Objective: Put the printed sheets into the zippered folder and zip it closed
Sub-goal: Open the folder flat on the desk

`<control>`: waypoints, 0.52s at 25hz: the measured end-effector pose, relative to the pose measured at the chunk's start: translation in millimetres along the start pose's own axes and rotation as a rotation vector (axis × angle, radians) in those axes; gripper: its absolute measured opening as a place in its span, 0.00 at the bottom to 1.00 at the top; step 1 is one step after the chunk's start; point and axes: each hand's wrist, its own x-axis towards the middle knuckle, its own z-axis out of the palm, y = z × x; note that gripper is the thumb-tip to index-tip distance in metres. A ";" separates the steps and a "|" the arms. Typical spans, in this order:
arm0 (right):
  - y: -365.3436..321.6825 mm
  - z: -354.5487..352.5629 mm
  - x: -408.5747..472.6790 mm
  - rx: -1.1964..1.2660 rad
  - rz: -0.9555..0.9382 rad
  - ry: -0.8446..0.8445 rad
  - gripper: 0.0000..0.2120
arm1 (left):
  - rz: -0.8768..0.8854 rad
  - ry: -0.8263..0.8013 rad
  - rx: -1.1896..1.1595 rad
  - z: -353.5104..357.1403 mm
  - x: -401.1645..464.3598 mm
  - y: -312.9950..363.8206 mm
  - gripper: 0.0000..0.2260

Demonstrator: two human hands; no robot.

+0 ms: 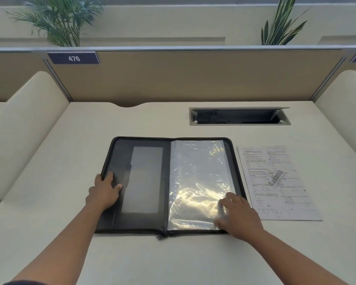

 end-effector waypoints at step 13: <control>4.4 -2.3 -2.6 0.005 -0.020 0.022 0.28 | 0.479 0.187 0.168 30.6 -31.1 92.8 0.25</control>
